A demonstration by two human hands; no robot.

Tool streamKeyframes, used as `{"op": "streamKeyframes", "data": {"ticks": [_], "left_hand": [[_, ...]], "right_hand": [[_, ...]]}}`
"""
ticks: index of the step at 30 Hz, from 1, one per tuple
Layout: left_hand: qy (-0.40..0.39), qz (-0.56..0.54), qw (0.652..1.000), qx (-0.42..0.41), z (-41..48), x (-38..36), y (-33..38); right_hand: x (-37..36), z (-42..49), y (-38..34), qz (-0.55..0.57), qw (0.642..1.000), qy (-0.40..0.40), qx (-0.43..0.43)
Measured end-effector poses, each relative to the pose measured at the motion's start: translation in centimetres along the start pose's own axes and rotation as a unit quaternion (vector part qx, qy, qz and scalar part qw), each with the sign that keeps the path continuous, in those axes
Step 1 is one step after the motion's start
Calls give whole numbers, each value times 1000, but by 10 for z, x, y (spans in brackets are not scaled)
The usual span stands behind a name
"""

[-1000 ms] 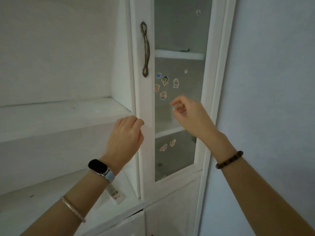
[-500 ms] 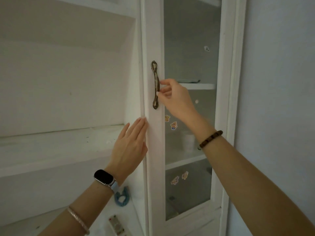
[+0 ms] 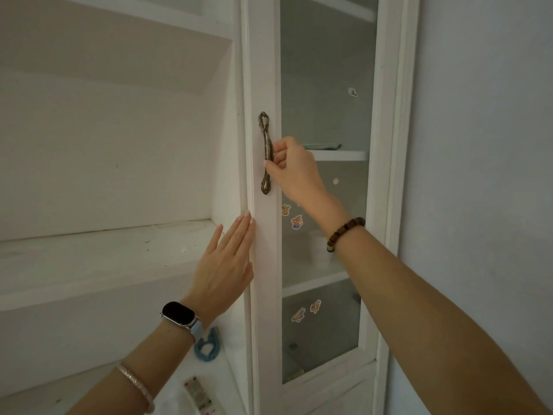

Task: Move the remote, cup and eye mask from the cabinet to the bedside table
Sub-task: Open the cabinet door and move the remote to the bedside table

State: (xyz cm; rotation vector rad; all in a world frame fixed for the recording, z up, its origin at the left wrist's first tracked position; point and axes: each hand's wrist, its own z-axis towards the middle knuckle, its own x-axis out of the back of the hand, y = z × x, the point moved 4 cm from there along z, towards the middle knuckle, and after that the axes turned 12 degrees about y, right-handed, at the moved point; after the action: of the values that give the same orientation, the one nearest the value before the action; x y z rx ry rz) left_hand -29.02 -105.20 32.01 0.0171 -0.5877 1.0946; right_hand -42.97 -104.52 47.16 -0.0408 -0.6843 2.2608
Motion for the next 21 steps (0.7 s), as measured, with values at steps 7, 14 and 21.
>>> {"op": "streamKeyframes", "data": {"ticks": [7, 14, 21], "left_hand": [[-14, -1, 1000, 11, -1, 0, 2], [7, -46, 999, -17, -7, 7, 6], [96, -131, 984, -77, -9, 25, 43]], "right_hand": [[0, -2, -4, -9, 1000, 7, -21], [18, -6, -4, -4, 999, 40, -11], [86, -27, -12, 0, 1000, 27, 9]]}}
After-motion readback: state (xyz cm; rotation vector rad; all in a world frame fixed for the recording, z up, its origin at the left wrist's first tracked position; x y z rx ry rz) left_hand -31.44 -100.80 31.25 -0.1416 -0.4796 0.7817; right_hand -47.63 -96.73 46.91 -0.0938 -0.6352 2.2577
